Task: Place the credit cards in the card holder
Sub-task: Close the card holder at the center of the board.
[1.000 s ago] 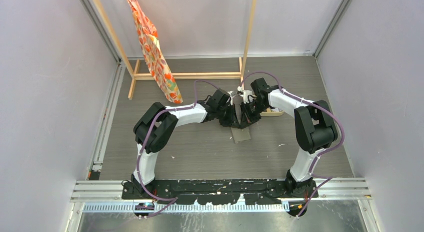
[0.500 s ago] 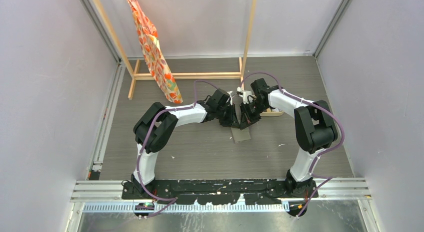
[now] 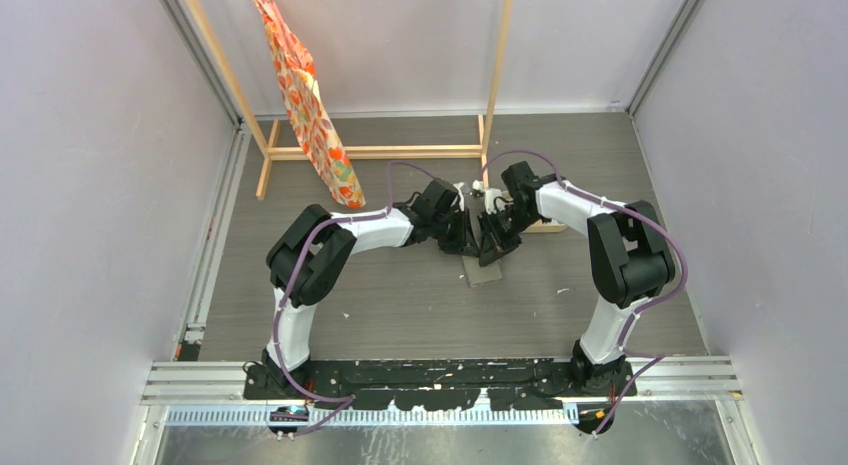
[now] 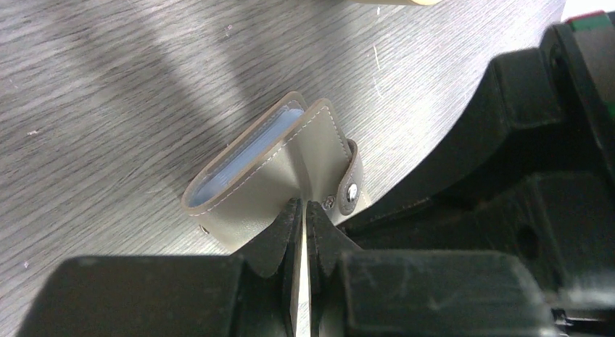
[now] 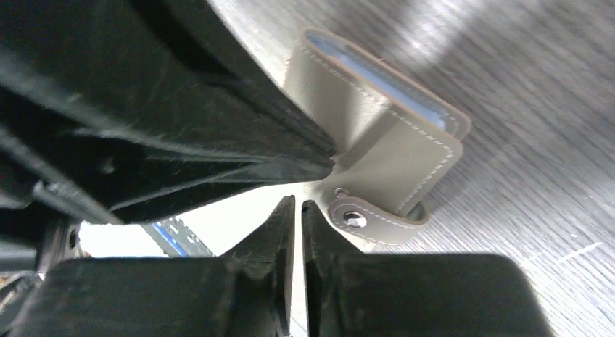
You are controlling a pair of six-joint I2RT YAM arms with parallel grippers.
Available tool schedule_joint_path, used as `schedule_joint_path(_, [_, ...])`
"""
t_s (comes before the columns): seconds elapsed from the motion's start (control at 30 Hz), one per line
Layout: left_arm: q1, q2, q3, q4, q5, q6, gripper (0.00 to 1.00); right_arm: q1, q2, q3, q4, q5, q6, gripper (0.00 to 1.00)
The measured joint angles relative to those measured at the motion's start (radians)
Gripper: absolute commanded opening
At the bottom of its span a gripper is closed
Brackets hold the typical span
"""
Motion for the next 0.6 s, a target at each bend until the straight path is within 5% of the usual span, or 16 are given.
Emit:
schedule_joint_path(0.13, [0.000, 0.000, -0.005, 0.010, 0.003, -0.002, 0.10, -0.010, -0.021, 0.009, -0.045, -0.089, -0.046, 0.29])
schedule_joint_path(0.3, [0.003, -0.003, -0.026, 0.051, 0.016, -0.005, 0.12, -0.029, -0.111, 0.029, -0.093, -0.147, -0.107, 0.26])
schedule_joint_path(0.6, [0.005, -0.032, -0.109, 0.170, 0.027, -0.027, 0.15, -0.052, -0.159, 0.029, -0.090, -0.007, -0.124, 0.33])
